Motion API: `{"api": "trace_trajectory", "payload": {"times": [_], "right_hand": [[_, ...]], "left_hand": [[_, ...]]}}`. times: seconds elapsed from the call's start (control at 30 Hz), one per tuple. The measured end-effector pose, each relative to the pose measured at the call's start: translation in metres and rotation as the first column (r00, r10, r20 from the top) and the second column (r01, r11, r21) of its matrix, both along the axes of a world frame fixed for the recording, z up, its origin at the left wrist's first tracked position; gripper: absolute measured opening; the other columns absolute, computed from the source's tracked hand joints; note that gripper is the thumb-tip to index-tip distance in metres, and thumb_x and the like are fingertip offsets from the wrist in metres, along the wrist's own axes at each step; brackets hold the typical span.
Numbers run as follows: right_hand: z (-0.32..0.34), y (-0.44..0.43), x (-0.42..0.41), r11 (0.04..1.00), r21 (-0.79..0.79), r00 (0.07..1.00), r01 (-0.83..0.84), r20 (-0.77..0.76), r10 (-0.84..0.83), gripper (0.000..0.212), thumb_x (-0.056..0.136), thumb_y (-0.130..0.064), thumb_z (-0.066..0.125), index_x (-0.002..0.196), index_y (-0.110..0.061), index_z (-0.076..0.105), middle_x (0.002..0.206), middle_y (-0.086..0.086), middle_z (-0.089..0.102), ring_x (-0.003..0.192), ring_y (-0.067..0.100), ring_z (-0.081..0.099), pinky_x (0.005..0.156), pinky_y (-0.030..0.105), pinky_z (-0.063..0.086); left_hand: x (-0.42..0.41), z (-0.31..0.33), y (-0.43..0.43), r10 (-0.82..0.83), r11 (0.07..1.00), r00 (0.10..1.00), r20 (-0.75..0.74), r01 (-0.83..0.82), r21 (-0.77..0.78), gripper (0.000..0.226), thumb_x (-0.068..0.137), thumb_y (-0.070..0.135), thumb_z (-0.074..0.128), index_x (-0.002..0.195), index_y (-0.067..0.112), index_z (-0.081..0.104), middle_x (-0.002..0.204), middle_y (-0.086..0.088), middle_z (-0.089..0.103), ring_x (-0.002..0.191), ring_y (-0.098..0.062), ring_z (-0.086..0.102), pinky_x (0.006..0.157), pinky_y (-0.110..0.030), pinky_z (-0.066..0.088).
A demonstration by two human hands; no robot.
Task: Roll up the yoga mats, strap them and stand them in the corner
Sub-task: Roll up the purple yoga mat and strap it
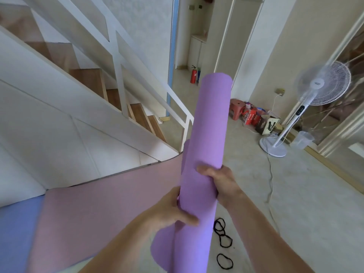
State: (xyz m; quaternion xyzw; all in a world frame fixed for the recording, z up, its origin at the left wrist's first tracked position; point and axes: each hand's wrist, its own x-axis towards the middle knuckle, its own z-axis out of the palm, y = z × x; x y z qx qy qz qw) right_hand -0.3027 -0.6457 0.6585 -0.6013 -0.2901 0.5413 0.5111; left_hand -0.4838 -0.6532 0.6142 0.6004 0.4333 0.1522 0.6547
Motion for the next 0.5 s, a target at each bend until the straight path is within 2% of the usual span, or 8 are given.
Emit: {"api": "trace_trajectory", "payload": {"times": [0.07,0.1,0.13,0.2,0.23,0.3,0.4,0.5], "right_hand": [[-0.009,0.001,-0.016,0.983,-0.073,0.957,0.168,0.250,-0.145,0.066,0.044,-0.028,0.092,0.101,-0.011,0.066,0.093,0.004,0.074,0.083,0.026,0.071,0.075,0.039,0.060],[-0.013,0.001,-0.026,0.965,-0.113,0.922,0.237,0.339,-0.187,0.067,0.045,-0.032,0.093,0.101,-0.013,0.062,0.091,0.000,0.071,0.083,0.024,0.069,0.074,0.037,0.058],[-0.016,0.000,-0.038,0.952,-0.129,0.908,0.278,0.360,-0.216,0.069,0.046,-0.036,0.093,0.102,-0.014,0.060,0.091,-0.002,0.069,0.084,0.024,0.068,0.075,0.036,0.057],[-0.021,-0.002,-0.054,0.954,-0.111,0.930,0.280,0.279,-0.240,0.078,0.042,-0.044,0.091,0.107,-0.015,0.059,0.095,-0.002,0.069,0.088,0.024,0.068,0.079,0.039,0.058],[-0.023,-0.005,-0.053,0.963,-0.087,0.942,0.256,0.245,-0.229,0.082,0.043,-0.046,0.090,0.111,-0.015,0.058,0.099,-0.003,0.069,0.090,0.022,0.068,0.082,0.040,0.059],[-0.023,-0.010,-0.040,0.991,-0.030,0.981,0.130,0.148,-0.124,0.087,0.047,-0.051,0.087,0.120,-0.016,0.057,0.107,-0.005,0.071,0.097,0.017,0.069,0.088,0.040,0.057],[-0.019,-0.013,-0.011,0.991,0.083,0.990,-0.106,-0.085,0.113,0.093,0.053,-0.056,0.084,0.130,-0.011,0.057,0.119,0.003,0.072,0.110,0.021,0.068,0.090,0.038,0.056],[-0.009,-0.012,-0.007,0.964,0.156,0.955,-0.214,-0.173,0.240,0.084,0.063,-0.048,0.084,0.129,-0.001,0.060,0.122,0.022,0.067,0.114,0.038,0.064,0.093,0.049,0.054]], "left_hand": [[0.010,0.002,-0.001,0.040,0.992,0.977,-0.209,-0.014,0.122,0.122,0.056,0.024,0.086,0.157,0.023,0.018,0.142,0.009,0.039,0.127,-0.014,0.050,0.100,-0.034,0.051],[0.018,0.006,-0.006,0.071,0.983,0.961,-0.268,-0.022,0.180,0.132,0.056,0.029,0.086,0.159,0.020,0.003,0.146,0.004,0.030,0.132,-0.018,0.044,0.101,-0.032,0.048],[0.026,0.007,-0.010,0.126,0.971,0.945,-0.302,-0.056,0.232,0.137,0.057,0.032,0.088,0.158,0.016,-0.004,0.144,0.001,0.028,0.132,-0.021,0.044,0.100,-0.031,0.046],[0.030,0.008,-0.016,0.290,0.924,0.923,-0.255,-0.201,0.325,0.123,0.051,0.034,0.091,0.150,0.023,0.018,0.127,0.007,0.041,0.118,-0.016,0.055,0.090,-0.030,0.051],[0.027,0.009,-0.016,0.344,0.906,0.919,-0.193,-0.272,0.323,0.107,0.046,0.034,0.090,0.137,0.032,0.033,0.119,0.014,0.051,0.108,-0.010,0.062,0.084,-0.031,0.054],[0.013,0.009,-0.012,0.390,0.900,0.918,-0.076,-0.363,0.241,0.087,0.041,0.029,0.087,0.121,0.037,0.051,0.105,0.017,0.069,0.091,-0.003,0.070,0.079,-0.038,0.060],[-0.001,0.022,-0.012,0.294,0.951,0.948,0.121,-0.303,0.065,0.081,0.050,0.008,0.091,0.123,0.029,0.061,0.108,0.009,0.076,0.098,-0.012,0.072,0.087,-0.045,0.059],[-0.003,0.031,-0.010,0.194,0.981,0.945,0.262,-0.179,-0.081,0.080,0.061,-0.004,0.087,0.131,0.022,0.059,0.117,-0.005,0.074,0.108,-0.027,0.070,0.095,-0.050,0.055]]}}
